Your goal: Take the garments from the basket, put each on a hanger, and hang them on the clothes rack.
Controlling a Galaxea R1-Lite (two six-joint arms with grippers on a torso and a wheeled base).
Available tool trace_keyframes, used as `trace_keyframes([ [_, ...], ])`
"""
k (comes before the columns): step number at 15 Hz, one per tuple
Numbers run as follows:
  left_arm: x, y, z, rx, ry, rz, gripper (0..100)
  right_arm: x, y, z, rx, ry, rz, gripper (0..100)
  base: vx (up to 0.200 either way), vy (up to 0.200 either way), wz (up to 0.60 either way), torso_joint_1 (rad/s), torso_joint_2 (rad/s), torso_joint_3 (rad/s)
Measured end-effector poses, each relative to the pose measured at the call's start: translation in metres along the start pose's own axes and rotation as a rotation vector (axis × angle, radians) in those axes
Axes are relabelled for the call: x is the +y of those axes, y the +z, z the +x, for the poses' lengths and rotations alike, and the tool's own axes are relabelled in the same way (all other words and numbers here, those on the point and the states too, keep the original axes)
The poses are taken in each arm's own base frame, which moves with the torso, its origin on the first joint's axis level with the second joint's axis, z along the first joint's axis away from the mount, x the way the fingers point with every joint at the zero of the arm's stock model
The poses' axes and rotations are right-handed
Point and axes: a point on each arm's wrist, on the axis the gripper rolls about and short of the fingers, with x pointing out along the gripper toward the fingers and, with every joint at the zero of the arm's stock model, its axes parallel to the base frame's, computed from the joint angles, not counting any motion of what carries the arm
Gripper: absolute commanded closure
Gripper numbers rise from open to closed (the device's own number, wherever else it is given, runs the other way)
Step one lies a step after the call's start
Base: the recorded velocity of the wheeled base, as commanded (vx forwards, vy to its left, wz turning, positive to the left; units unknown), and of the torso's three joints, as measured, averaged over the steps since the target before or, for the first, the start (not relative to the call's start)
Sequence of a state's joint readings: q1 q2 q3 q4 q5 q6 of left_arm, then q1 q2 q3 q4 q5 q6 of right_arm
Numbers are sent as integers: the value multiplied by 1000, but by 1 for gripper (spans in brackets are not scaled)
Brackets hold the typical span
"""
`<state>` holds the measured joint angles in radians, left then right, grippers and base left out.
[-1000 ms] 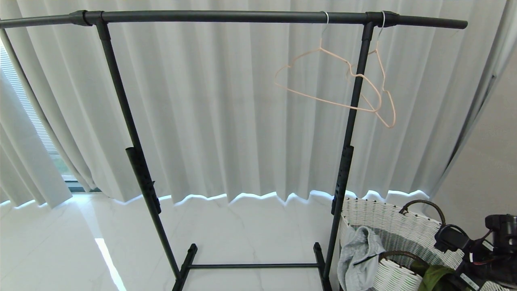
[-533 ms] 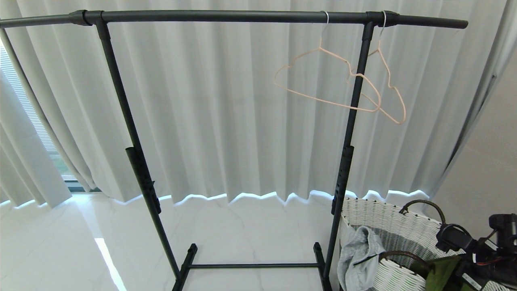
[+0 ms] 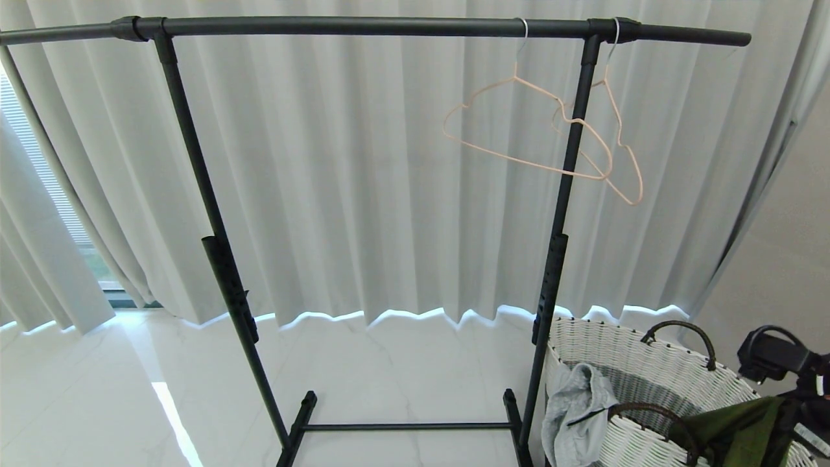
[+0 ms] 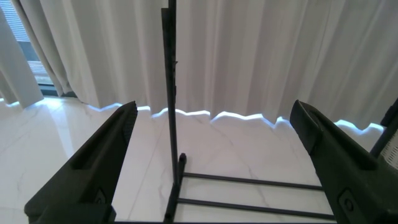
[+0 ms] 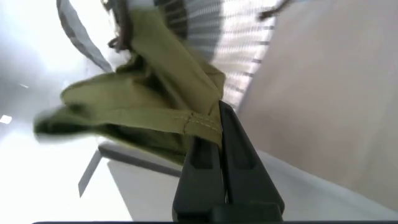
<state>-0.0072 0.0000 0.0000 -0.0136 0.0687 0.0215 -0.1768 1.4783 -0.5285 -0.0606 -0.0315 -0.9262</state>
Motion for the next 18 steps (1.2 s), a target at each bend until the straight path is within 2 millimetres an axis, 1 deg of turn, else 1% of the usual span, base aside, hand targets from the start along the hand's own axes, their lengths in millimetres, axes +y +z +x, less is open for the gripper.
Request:
trace_keyframes([
  [2, 0, 0, 0, 0, 0, 0, 0, -16, 11, -44, -17, -22, 13, 100, 0, 0, 0, 0, 0, 0],
  [5, 0, 0, 0, 1, 0, 0, 0, -28, 19, -107, -53, -61, 60, 100, -200, 0, 0, 4, 2, 5],
  [6, 0, 0, 0, 0, 0, 0, 0, -30, 21, -125, -85, -90, 72, 100, -200, 0, 0, 2, -2, 7],
  [7, 0, 0, 0, 0, 0, 0, 0, -30, 22, -137, -117, -119, 75, 100, -200, 0, 0, -2, 7, 12],
  [8, 0, 0, 0, 0, 0, -1, 0, -30, 23, -145, -141, -140, 71, 100, -200, 0, 0, 12, -2, 2],
  [10, 0, 0, 0, 0, 0, -1, 0, -27, 22, -154, -171, -159, 64, 100, -200, 0, 0, 0, 7, 0],
  [13, 0, 0, 0, -1, 0, 0, 0, -25, 24, -159, -197, -164, 48, 100, 0, 0, 0, 0, 0, 0],
  [16, 0, 0, 0, 0, 0, 0, 0, -22, 26, -159, -213, -152, 30, 100, 0, 0, 0, 0, 0, 0],
  [18, 0, 0, 0, 0, 0, -1, 0, -21, 28, -159, -223, -141, 16, 100, 0, 200, 0, 0, 2, 7],
])
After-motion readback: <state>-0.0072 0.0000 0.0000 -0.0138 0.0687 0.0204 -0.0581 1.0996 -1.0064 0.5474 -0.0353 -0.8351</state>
